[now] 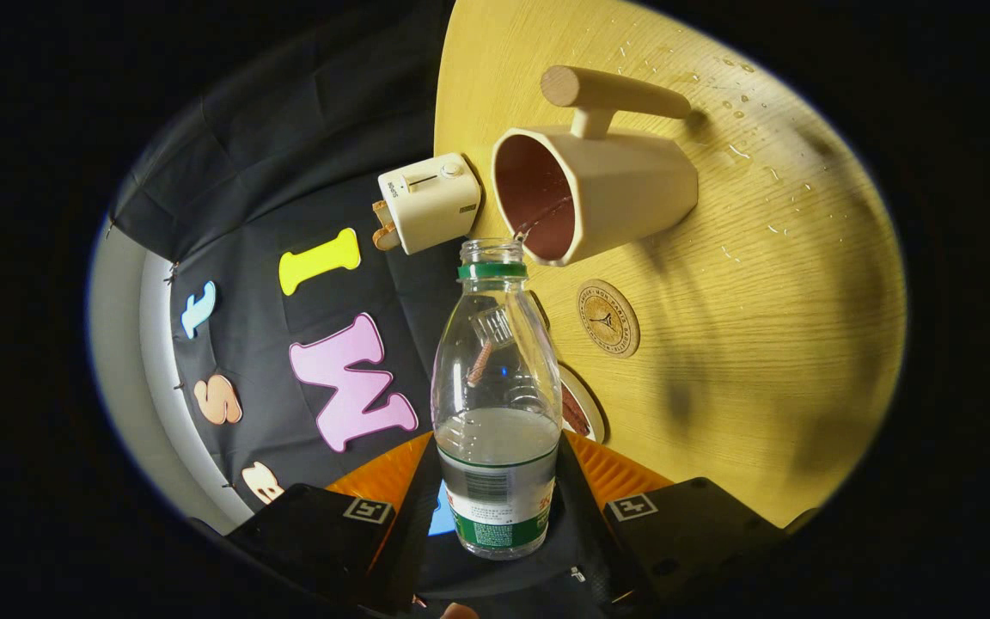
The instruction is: Take the bottle from table, then pour the juice into the cup, finally place the bottle on the coaster
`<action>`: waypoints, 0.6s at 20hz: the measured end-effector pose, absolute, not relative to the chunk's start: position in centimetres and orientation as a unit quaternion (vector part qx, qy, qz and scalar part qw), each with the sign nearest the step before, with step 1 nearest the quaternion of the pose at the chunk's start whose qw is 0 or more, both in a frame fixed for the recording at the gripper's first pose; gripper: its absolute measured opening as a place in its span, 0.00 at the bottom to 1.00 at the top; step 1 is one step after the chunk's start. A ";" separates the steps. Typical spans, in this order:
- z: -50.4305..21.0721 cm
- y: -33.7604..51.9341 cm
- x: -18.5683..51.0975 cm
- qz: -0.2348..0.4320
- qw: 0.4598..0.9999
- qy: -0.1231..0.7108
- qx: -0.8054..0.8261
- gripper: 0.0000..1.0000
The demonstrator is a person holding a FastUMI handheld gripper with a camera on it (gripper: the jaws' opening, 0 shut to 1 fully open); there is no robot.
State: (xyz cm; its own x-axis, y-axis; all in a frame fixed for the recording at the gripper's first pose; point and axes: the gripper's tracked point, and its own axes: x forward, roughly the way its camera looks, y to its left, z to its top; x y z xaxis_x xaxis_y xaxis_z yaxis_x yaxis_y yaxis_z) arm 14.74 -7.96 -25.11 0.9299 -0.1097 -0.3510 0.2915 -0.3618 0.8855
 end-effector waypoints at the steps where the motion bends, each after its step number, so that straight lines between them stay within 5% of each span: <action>1: -25.1 -8.0 14.8 -0.179 0.560 0.056 0.807 0.76; 12: -24.1 -9.1 15.2 -0.183 0.523 0.036 0.831 0.76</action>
State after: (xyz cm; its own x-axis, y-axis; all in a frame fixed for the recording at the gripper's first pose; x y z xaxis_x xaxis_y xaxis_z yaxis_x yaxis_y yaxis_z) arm 15.18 -9.06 -24.07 0.9308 -0.1310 -0.3414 0.2512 -0.4494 0.8573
